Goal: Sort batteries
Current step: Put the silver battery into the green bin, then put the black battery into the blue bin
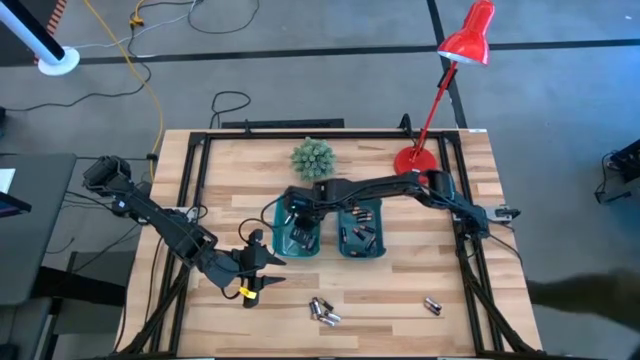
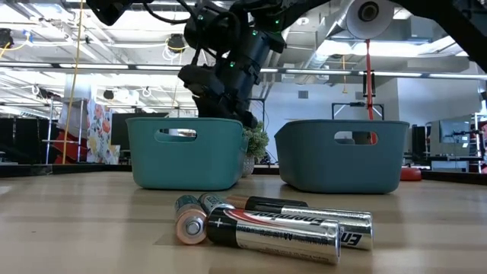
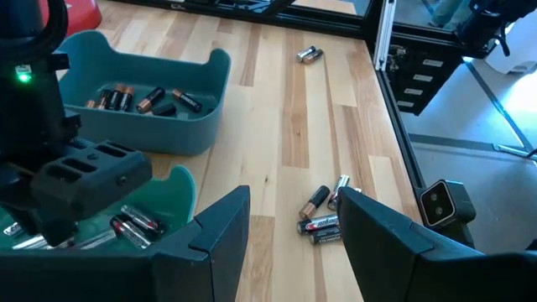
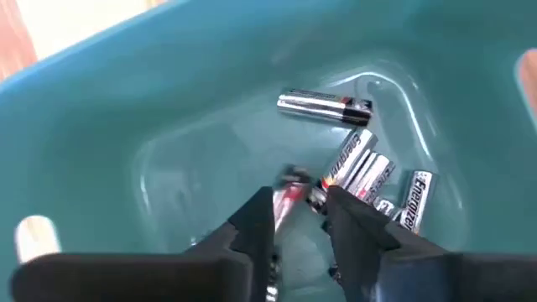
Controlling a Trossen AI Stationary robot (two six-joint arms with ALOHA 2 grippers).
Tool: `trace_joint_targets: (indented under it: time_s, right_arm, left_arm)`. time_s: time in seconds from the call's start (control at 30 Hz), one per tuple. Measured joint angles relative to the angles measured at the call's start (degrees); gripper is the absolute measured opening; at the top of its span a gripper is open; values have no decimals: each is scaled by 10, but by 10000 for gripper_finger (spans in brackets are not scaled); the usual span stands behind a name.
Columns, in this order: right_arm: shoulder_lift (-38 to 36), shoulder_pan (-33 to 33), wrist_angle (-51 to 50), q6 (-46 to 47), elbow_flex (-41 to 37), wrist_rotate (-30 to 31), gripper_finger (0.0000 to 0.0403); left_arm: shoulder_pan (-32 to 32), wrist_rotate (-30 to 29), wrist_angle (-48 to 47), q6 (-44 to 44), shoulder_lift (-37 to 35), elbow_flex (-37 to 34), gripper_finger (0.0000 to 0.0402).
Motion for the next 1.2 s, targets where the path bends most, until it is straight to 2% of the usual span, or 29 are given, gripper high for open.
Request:
trace_joint_targets:
  time_s: [0.13, 0.27, 0.57, 0.73, 0.93, 1.1, 1.2]
  right_arm:
    - [-6, -1, -13, 0, 0, 0, 153]
    - [-40, -6, -38, 0, -1, 0, 165]
    - [-201, 12, -131, -29, 0, 4, 154]
    - [-298, 57, -233, -7, -2, 71, 148]
    - [-423, 173, -277, 126, -93, 151, 145]
    - [-511, 293, -292, 327, -218, 196, 145]
    - [-539, 362, -300, 463, -286, 198, 145]
  left_arm:
    - [0, 0, 0, 0, 0, 0, 176]
    - [0, 0, -1, 0, 0, 0, 176]
    - [0, 0, -18, 0, 0, 0, 176]
    - [0, 0, -22, 0, 0, 0, 176]
    - [0, 0, -26, 0, 0, 0, 176]
    - [0, 0, -28, 0, 0, 0, 176]
    - [0, 0, -28, 0, 0, 0, 176]
